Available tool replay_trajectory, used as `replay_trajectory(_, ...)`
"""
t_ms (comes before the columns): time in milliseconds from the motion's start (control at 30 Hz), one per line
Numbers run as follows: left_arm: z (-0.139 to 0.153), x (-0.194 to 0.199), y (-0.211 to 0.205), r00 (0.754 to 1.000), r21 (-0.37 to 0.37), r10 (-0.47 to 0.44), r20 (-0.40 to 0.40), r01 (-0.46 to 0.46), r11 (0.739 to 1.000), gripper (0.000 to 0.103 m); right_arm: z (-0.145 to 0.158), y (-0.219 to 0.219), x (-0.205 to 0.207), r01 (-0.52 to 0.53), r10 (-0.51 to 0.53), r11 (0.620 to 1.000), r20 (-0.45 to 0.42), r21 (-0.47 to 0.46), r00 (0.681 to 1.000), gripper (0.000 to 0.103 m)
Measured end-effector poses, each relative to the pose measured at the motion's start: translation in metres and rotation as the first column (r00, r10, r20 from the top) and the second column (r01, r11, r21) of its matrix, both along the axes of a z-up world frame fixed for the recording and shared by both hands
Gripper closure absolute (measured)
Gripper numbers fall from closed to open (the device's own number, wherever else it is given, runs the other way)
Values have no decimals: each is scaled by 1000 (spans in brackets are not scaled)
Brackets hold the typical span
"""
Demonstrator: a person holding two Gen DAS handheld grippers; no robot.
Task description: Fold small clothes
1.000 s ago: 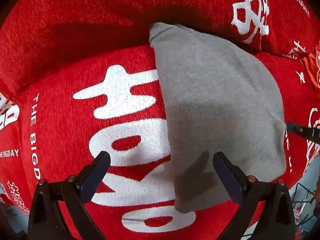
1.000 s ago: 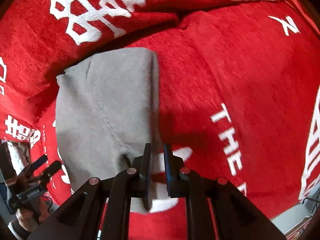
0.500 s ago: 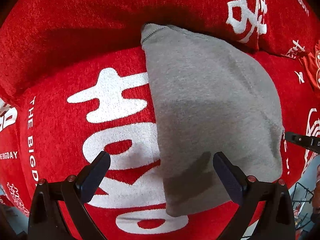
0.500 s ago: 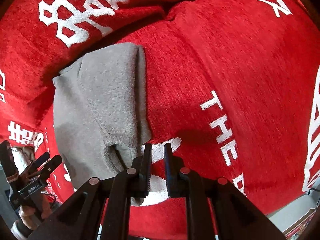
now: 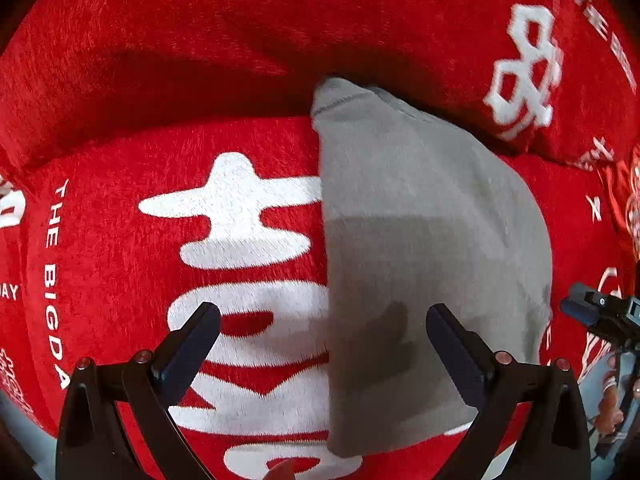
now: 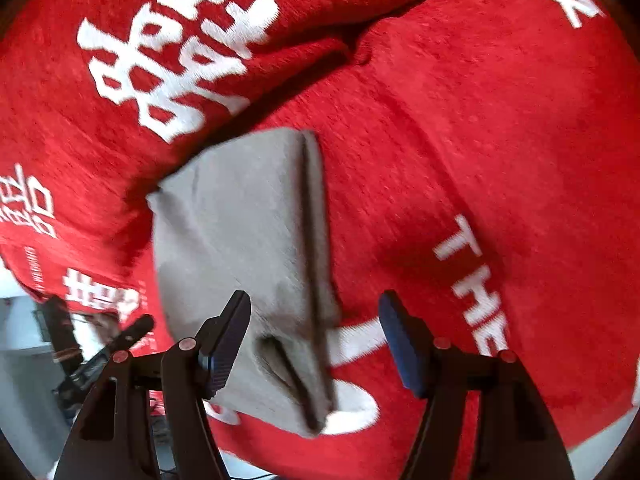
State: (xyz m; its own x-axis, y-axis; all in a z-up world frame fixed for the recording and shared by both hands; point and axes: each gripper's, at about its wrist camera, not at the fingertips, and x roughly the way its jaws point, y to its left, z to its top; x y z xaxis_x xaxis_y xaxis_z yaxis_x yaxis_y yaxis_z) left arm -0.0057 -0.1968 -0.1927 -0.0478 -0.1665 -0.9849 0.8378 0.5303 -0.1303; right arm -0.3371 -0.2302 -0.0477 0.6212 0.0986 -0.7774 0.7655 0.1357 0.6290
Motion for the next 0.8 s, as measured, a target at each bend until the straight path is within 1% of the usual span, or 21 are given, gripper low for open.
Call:
replay_trajectory(33, -3, 6, -3, 1000, -6, 11, -24, -11, 1000, 0, -2, -3, 1, 0, 0, 1000, 21, 10, 1000, 33)
replay_trajectory(67, -5, 9, -5, 999, -10, 12, -38, -12, 1000, 0, -7, -8, 3, -3, 1, 1000, 63, 31, 998, 33)
replay_trajectory(167, -16, 19, -10, 997, -11, 20, -78, -21, 1000, 0, -22, -18, 9, -17, 5, 996, 138, 90, 990, 33)
replay_trajectory(200, -24, 22, -11, 993, -16, 14, -115, -16, 1000, 0, -26, -21, 11, -24, 9, 995, 152, 100, 988, 33)
replay_trajectory(233, -31, 24, -13, 985, -25, 7, -171, -12, 1000, 0, -32, -25, 14, -37, 18, 993, 163, 114, 986, 33)
replay_trajectory(333, -46, 26, -18, 958, -54, 5, -286, -21, 998, 0, -45, -33, 20, -75, 49, 988, 189, 137, 981, 33)
replay_trajectory(400, -53, 24, -23, 947, -68, -14, -320, -9, 998, 0, -54, -35, 25, -111, 72, 980, 224, 166, 972, 33)
replay_trajectory(533, -66, 13, -38, 931, -80, -54, -362, 27, 996, 0, -60, -39, 38, -175, 119, 969, 293, 174, 949, 32)
replay_trajectory(567, -68, 10, -42, 929, -85, -62, -365, 33, 996, 0, -61, -40, 43, -202, 140, 964, 316, 172, 938, 32)
replay_trajectory(667, -68, 5, -46, 934, -94, -81, -349, 51, 994, 0, -63, -39, 63, -273, 196, 946, 362, 174, 911, 32)
replay_trajectory(767, -69, 9, -49, 933, -96, -83, -350, 52, 994, 0, -64, -36, 82, -314, 233, 935, 385, 164, 893, 32)
replay_trajectory(800, -69, 9, -49, 932, -96, -85, -352, 55, 994, 0, -64, -35, 85, -313, 231, 935, 387, 164, 892, 32)
